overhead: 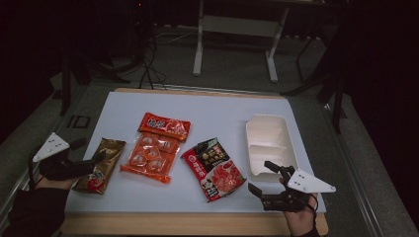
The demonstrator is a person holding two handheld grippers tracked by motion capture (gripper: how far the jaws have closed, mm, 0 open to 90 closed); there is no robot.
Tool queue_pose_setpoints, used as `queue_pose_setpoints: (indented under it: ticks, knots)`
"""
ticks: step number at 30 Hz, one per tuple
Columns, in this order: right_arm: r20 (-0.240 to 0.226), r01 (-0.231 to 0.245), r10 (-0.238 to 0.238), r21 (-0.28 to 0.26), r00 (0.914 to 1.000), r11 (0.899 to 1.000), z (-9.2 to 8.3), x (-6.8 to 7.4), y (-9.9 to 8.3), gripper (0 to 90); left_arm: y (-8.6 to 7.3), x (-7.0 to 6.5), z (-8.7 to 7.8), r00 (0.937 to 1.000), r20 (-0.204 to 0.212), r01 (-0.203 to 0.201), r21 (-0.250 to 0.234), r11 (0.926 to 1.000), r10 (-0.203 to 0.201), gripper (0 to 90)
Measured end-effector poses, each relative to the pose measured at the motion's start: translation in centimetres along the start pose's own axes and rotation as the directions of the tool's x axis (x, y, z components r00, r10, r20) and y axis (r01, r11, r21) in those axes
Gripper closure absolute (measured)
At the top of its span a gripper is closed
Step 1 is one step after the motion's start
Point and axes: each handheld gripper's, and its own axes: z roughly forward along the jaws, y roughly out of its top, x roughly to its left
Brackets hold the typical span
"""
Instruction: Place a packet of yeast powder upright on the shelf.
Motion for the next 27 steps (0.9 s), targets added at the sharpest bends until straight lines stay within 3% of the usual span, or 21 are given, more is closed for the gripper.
queue_pose_setpoints:
  ticks: [2, 10, 13, 15, 17, 21, 23, 27]
  knots:
    - [0.003, 0.002, -0.002, 0.002, 1.0, 1.0, 0.0, 0.0, 0.0, 12.8, -0.1, 0.5, 0.4, 0.9997, -0.024, -0.01, 0.009, 0.9999, 0.011, 21.3]
    - [-0.001, 0.001, -0.001, -0.001, 1.0, 1.0, 0.0, 0.1, 0.0, 12.8, -1.3, 2.8, 2.9, 0.9997, -0.02, 0.015, 0.112, 0.9936, -0.013, 33.8]
    - [-0.002, 0.002, -0.002, 0.002, 1.0, 1.0, 0.1, 0.1, -0.1, 12.8, -1.6, 3.7, 3.7, 0.9988, -0.033, 0.042, 0.136, 0.9898, -0.038, 34.0]
    - [-0.004, 0.0, 0.0, 0.004, 1.0, 1.0, 0.1, 0.2, -0.1, 12.8, -1.6, 3.8, 3.9, 0.9984, -0.051, 0.034, 0.146, 0.9888, -0.027, 34.0]
    - [-0.008, 0.0, 0.0, 0.007, 1.0, 1.0, 0.2, 0.2, -0.1, 12.8, -2.0, 4.6, 4.7, 0.9961, -0.059, 0.075, 0.171, 0.9823, -0.066, 34.0]
    - [-0.011, 0.0, 0.0, 0.01, 0.9999, 1.0, 0.2, 0.3, -0.1, 12.8, -2.8, 5.6, 6.0, 0.9924, -0.092, 0.1, 0.215, 0.9714, -0.082, 34.0]
    - [-0.012, 0.002, -0.002, 0.013, 0.9999, 1.0, 0.3, 0.2, -0.1, 12.8, -3.0, 5.9, 6.4, 0.9909, -0.109, 0.101, 0.216, 0.9711, -0.079, 34.0]
    - [-0.01, -0.006, 0.006, 0.016, 0.9999, 1.0, 0.3, 0.2, -0.2, 12.9, -3.5, 6.4, 7.3, 0.9888, -0.11, 0.125, 0.242, 0.9621, -0.101, 34.0]
